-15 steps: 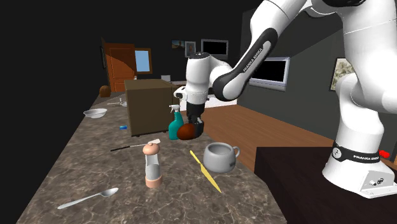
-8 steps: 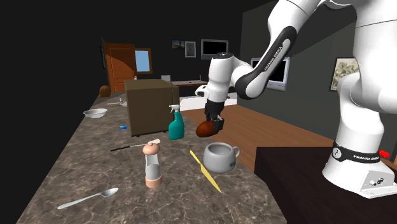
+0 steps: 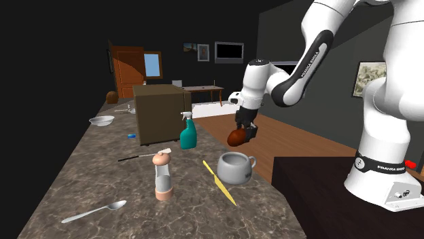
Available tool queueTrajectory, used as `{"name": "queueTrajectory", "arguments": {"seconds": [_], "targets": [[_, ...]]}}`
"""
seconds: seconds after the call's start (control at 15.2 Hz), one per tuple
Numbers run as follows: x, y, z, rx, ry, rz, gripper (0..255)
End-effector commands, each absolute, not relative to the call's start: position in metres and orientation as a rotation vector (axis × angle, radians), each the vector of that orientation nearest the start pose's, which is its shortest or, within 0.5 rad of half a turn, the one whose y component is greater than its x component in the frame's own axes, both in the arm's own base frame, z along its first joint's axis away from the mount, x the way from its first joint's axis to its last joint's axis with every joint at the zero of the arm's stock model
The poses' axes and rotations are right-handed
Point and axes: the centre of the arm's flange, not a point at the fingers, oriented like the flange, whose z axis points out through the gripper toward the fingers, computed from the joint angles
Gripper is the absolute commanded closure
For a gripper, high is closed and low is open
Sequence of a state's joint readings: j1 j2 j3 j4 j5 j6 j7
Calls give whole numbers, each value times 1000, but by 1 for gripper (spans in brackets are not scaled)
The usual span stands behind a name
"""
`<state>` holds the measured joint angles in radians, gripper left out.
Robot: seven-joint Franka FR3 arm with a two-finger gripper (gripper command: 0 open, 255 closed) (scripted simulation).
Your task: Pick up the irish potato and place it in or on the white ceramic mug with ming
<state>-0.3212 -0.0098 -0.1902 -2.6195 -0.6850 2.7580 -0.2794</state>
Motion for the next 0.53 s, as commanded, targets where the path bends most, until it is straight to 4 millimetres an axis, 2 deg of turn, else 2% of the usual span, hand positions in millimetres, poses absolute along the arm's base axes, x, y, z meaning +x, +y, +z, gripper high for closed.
{"name": "queueTrajectory", "arguments": {"seconds": [0.0, 0.46], "targets": [[395, -193, 253, -3403, -671, -29, 255], [395, -193, 216, -3403, -671, -29, 255]]}}
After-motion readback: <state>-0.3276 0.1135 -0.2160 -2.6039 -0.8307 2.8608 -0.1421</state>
